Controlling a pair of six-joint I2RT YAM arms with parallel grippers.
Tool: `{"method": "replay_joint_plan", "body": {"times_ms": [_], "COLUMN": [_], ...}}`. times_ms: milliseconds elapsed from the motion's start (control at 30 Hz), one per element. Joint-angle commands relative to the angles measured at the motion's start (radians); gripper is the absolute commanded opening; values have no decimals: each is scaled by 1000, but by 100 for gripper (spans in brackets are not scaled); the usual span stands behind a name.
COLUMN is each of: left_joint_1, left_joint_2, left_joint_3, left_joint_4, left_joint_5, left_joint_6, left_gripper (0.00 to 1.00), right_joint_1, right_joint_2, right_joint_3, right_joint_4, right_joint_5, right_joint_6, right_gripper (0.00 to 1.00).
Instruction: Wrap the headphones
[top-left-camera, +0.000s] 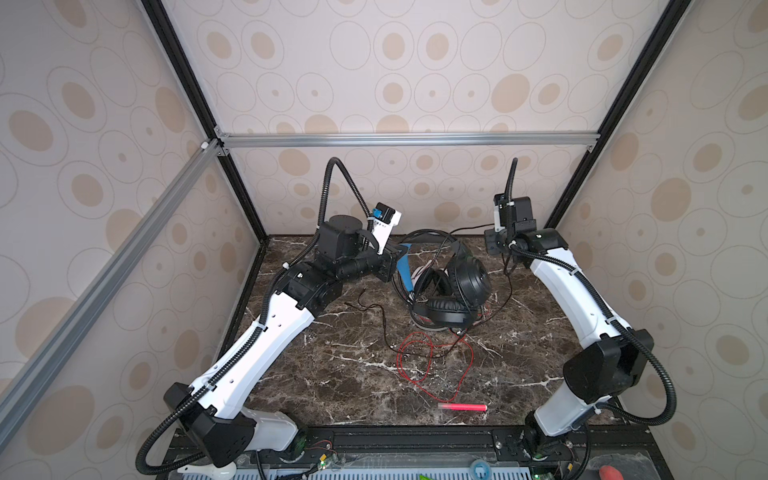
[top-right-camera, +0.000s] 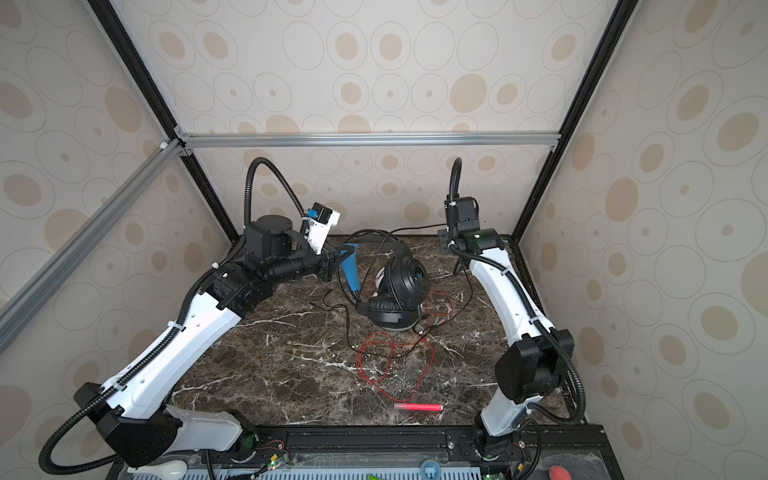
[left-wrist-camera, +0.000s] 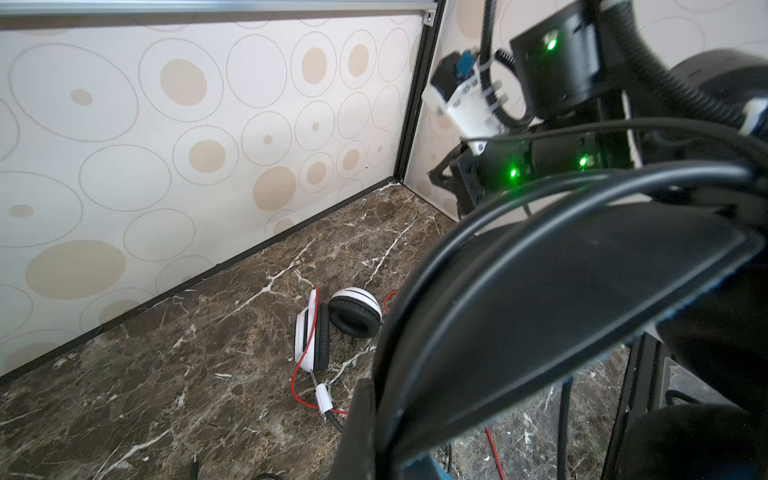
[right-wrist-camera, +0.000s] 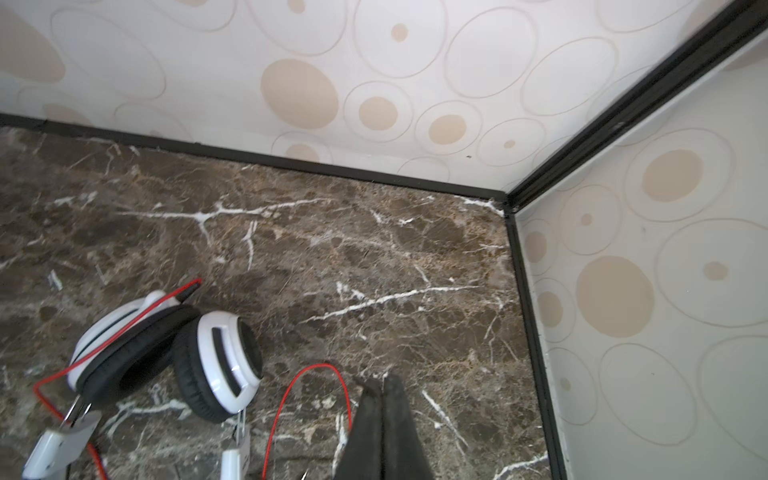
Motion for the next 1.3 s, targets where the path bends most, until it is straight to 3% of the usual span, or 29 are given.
{"method": "replay_joint_plan", "body": {"times_ms": [0,300,733,967,1267], "left_joint_1": [9,10,11,11,11], "left_joint_2": [-59,-29,12,22,59], "left_joint_3": [85,152,238,258,319], "left_joint_4": [126,229,311,364,380], "left_joint_5": [50,53,28,-15,-28], "left_joint_6": [-66,-139,-217,-269,-294], "left_gripper": [0,0,0,0,0], "right_joint_1": [14,84,160,204,226], "right_joint_2": [-69,-152,-186,-124,-82], "right_joint_3": [-78,-269,-555,-628,-686], "right_joint_4": [97,272,792,932,988], "right_joint_5": [-60,-222,-534,-597,-633], "right_joint_6": [26,90,216,315,356], "right_gripper": [0,0,7,7,6]}}
